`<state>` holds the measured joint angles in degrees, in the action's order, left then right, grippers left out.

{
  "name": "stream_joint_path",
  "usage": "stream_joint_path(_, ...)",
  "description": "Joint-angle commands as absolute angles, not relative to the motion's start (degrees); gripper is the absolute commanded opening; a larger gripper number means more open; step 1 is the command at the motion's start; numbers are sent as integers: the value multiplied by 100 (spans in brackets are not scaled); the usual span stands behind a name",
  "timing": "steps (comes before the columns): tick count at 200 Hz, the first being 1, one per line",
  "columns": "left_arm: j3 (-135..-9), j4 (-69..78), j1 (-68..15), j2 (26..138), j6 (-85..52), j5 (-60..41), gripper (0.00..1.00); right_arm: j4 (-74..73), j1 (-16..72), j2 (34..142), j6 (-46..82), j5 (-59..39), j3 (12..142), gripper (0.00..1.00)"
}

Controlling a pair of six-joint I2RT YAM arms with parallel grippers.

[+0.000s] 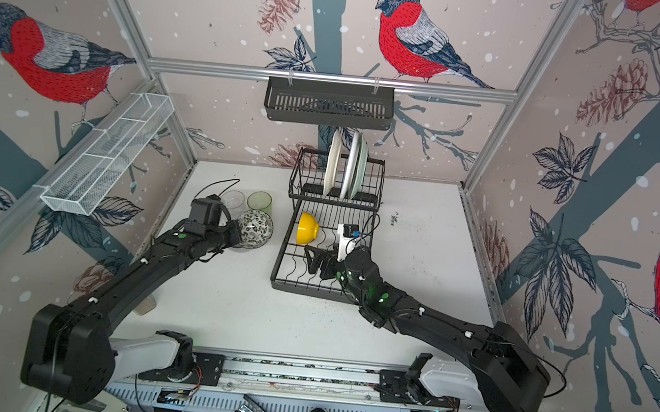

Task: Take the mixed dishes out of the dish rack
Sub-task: 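Open the right gripper and pull back while the left gripper carries the bowl, then lower the patterned bowl into the lilac bowl with the left gripper and open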

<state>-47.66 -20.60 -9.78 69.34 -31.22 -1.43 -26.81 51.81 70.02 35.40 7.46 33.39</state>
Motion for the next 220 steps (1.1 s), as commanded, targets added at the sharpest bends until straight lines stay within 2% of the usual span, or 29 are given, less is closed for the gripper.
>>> stream_joint_path(1, -4901, -2416, -753, 6907, -2940, 181, 0, -2660, 5172, 6932, 3346, 820, 3340, 98)
stream_joint_path(197, -5594, -2909, -408, 8361, -2698, 303, 0, -2703, 4721, 6797, 3463, 512, 3006, 99)
stream_joint_path(207, -5604, -2922, -404, 8389, -2689, 283, 14, -2694, 4720, 6827, 3471, 500, 3021, 99)
stream_joint_path(220, -5637, -2956, -404, 8409, -2673, 264, 24, -2689, 4708, 6854, 3480, 483, 3032, 99)
